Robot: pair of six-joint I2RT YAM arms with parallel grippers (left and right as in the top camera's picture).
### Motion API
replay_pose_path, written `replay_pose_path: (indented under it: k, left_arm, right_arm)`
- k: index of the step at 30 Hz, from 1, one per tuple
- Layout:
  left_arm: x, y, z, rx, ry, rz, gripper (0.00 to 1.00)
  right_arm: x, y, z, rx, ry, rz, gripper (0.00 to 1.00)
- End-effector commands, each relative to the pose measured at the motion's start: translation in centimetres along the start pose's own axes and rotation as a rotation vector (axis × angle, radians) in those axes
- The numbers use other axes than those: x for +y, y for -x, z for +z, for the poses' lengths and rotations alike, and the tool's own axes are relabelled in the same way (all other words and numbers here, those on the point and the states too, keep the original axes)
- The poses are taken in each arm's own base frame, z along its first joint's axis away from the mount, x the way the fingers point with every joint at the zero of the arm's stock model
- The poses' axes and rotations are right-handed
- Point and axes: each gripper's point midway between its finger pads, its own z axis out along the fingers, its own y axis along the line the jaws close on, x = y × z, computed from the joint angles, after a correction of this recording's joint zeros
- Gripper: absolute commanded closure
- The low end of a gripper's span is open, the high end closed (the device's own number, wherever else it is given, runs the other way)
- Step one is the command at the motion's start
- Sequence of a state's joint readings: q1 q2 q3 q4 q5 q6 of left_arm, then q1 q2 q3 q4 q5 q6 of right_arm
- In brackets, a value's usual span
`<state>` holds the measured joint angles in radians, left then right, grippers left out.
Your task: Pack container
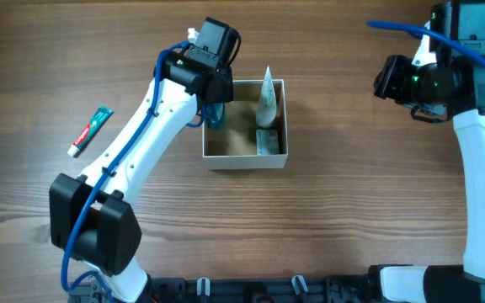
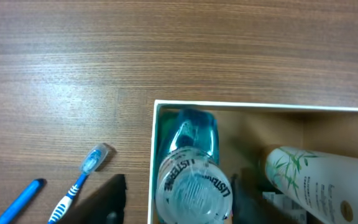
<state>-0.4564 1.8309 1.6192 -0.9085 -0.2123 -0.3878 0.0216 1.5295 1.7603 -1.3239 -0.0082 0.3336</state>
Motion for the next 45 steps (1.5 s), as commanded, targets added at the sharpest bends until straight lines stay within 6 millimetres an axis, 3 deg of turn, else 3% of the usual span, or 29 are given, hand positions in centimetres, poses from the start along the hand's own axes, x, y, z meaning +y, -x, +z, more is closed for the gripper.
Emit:
replay_pose_path:
  k: [1,6,10,13,17,20,23,25,29,30,37,45]
  left_arm:
    - [0.3,1.4,-1.6,-0.061,0.015,0.004,0.42]
    - [0.2,1.7,-2.8,-0.084,-0.001,0.002,0.37]
    - [0.8,2.6,-6.5,-0.152,-0.031,-0.017,0.32]
    - [2.5,3.1,-10.3,-0.213,-0.048,-0.043,0.26]
    - [6.1,2.9,-15.4,-0.282,-0.037,-0.042,0.14]
    - [9.2,1.9,-16.2,-0.252,0.016,-0.068,0.08]
    - [11.9,0.1,-14.2,-0.135,0.081,-0.106,0.02]
    - [12.3,-0.7,-12.3,-0.063,0.078,-0.119,0.0]
    - [11.9,-3.6,-6.6,0.136,0.058,-0.074,0.0]
    - [12.0,-5.0,-4.4,0.213,0.079,-0.065,0.0]
    - [12.0,-11.2,2.9,0.516,0.11,-0.023,0.0]
    - [12.1,-13.2,6.2,0.583,0.117,0.007,0.01]
  right_arm:
    - [0.1,0.0,-0.6,-0.011,0.015,-0.014,0.38]
    - [0.1,0.0,-0.6,-0.011,0.015,-0.014,0.38]
    - [0.1,0.0,-0.6,-0.013,0.015,-0.014,0.38]
    - [0.1,0.0,-0.6,-0.014,0.014,-0.017,0.38]
    - [0.1,0.3,-0.6,-0.023,0.015,-0.017,0.38]
    - [0.2,0.4,-0.6,-0.03,0.017,-0.017,0.38]
    - [0.2,0.5,-0.6,-0.034,0.019,-0.017,0.38]
    - [0.3,0.5,-0.6,-0.034,0.019,-0.018,0.38]
    - [0.2,0.5,-0.6,-0.034,0.019,-0.018,0.38]
    - [0.2,0.5,-0.6,-0.033,0.018,-0.019,0.38]
    - [0.2,0.5,-0.6,-0.034,0.018,-0.022,0.38]
    - [0.2,0.5,-0.6,-0.034,0.018,-0.026,0.38]
